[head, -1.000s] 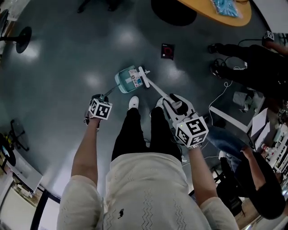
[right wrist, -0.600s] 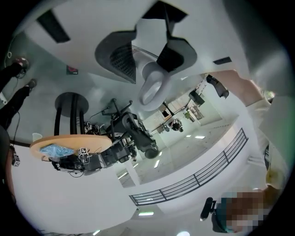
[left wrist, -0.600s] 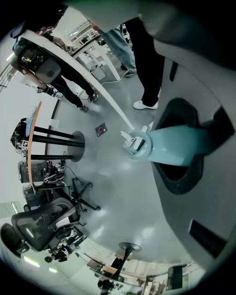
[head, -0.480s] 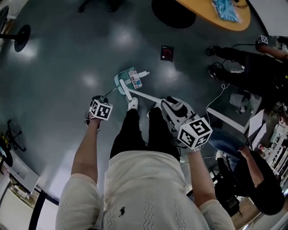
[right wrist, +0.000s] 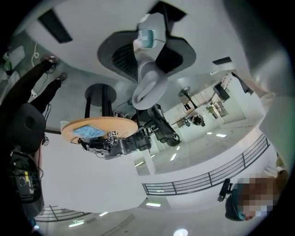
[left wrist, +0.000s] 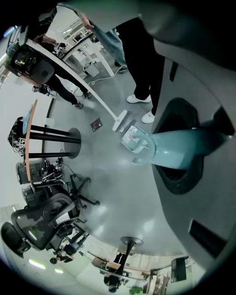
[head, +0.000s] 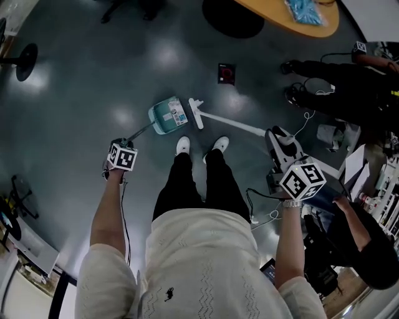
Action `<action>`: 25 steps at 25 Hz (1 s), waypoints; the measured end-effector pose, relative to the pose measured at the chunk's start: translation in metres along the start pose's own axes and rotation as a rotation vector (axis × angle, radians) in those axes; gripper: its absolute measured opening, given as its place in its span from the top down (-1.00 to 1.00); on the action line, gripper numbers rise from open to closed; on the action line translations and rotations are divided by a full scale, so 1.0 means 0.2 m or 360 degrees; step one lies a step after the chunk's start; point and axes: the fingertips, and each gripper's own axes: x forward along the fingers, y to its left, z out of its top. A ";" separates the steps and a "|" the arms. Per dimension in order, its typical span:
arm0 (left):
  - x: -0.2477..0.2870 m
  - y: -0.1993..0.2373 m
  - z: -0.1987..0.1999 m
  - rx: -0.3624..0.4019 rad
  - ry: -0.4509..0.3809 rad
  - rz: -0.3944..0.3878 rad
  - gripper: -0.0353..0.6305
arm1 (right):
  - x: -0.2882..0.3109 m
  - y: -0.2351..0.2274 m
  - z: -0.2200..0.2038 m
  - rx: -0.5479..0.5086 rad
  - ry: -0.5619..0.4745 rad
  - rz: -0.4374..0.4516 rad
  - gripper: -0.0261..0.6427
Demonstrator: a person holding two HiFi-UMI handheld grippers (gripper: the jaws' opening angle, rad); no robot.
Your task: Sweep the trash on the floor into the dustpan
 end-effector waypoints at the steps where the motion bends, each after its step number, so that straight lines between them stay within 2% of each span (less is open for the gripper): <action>1: -0.01 0.01 0.00 0.0016 -0.0004 0.0013 0.62 | -0.01 -0.01 -0.01 -0.0045 0.0014 -0.0025 0.56; 6: 0.01 -0.01 0.02 0.0059 0.0007 0.0019 0.62 | 0.04 -0.04 -0.15 -0.0305 0.0153 -0.0110 0.56; 10: 0.02 -0.03 0.08 0.0064 -0.0016 0.0039 0.62 | 0.14 0.06 -0.27 -0.0392 0.0196 -0.0031 0.56; 14: 0.03 -0.02 0.09 0.0083 -0.0016 0.0038 0.62 | 0.22 0.24 -0.31 -0.0308 0.0177 0.0110 0.55; 20: 0.04 -0.06 0.10 0.0084 -0.0018 0.0038 0.62 | 0.28 0.40 -0.29 -0.0011 0.0047 0.0314 0.55; 23: 0.04 -0.08 0.08 0.0071 -0.0023 0.0034 0.62 | 0.30 0.49 -0.29 0.0038 0.0047 0.0443 0.55; 25: 0.03 -0.08 0.07 0.0069 -0.0032 0.0043 0.62 | 0.31 0.53 -0.30 0.0058 0.0063 0.0475 0.56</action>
